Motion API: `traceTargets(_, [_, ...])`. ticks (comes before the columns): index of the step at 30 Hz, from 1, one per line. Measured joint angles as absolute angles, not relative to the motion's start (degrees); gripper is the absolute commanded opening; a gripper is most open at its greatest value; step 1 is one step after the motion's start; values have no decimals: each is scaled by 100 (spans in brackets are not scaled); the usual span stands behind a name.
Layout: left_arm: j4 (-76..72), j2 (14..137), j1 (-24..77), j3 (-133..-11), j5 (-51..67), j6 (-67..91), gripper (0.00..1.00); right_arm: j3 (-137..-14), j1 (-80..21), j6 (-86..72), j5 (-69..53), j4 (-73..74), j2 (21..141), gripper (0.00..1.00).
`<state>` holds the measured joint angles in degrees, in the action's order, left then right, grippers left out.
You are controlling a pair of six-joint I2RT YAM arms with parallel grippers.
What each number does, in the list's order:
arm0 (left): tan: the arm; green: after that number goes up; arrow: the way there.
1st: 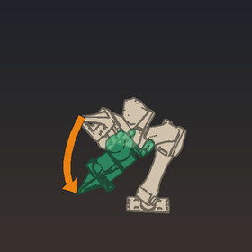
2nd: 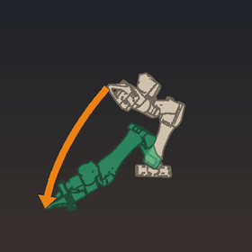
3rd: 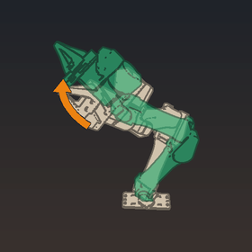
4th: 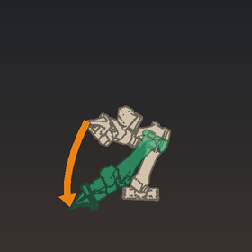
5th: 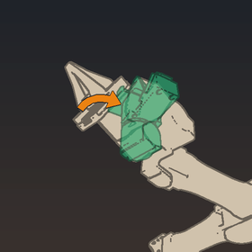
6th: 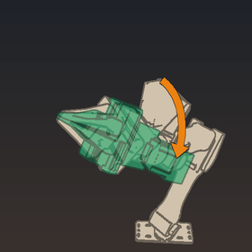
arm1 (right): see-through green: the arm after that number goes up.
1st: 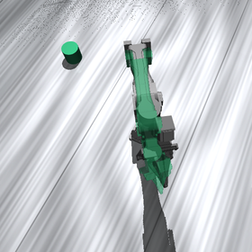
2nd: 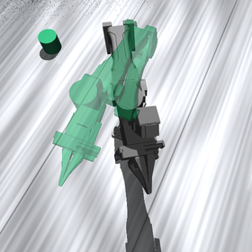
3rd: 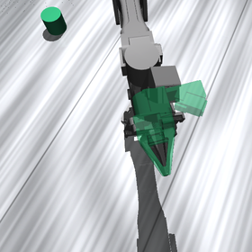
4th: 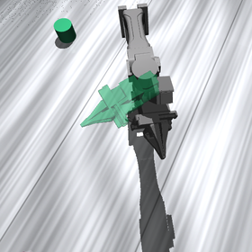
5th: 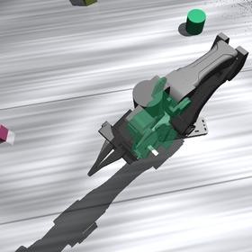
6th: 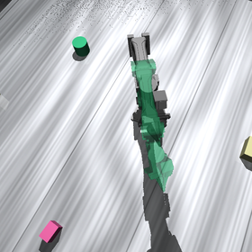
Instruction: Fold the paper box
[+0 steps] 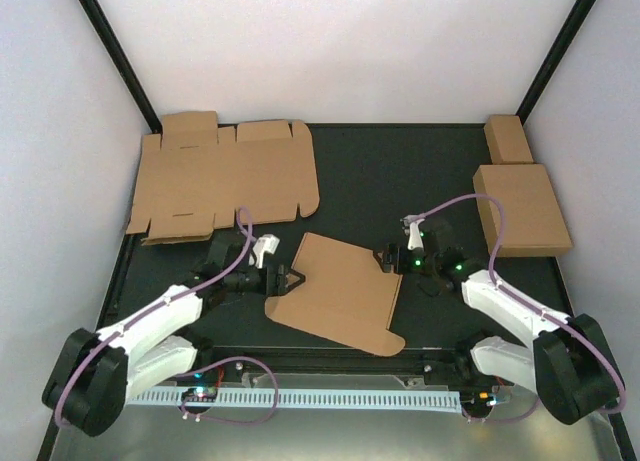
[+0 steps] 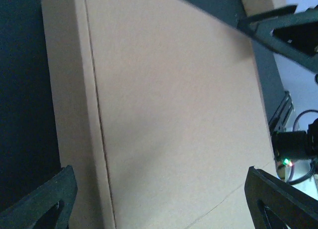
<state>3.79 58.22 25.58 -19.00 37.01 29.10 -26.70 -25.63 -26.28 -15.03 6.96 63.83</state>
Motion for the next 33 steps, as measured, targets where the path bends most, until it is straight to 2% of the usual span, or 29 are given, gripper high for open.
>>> traceTargets(8, [851, 4810, 2558, -2126, 2926, 2897, 97, -2764, -2563, -2552, -1354, 1133, 6020, 88])
traceTargets(18, [1411, 4718, 2558, -2617, 2543, 2720, 97, -2958, -2563, -2279, -1256, 1293, 5966, 89])
traceTargets(27, [1376, 4772, 2558, -2624, 2604, 2814, 97, -3874, -2552, -2171, -1262, 1271, 7083, 89])
traceTargets(33, [1376, 5050, 2558, -2624, 3009, 2827, 93, -4265, -2357, -2043, -1730, 1151, 7878, 88])
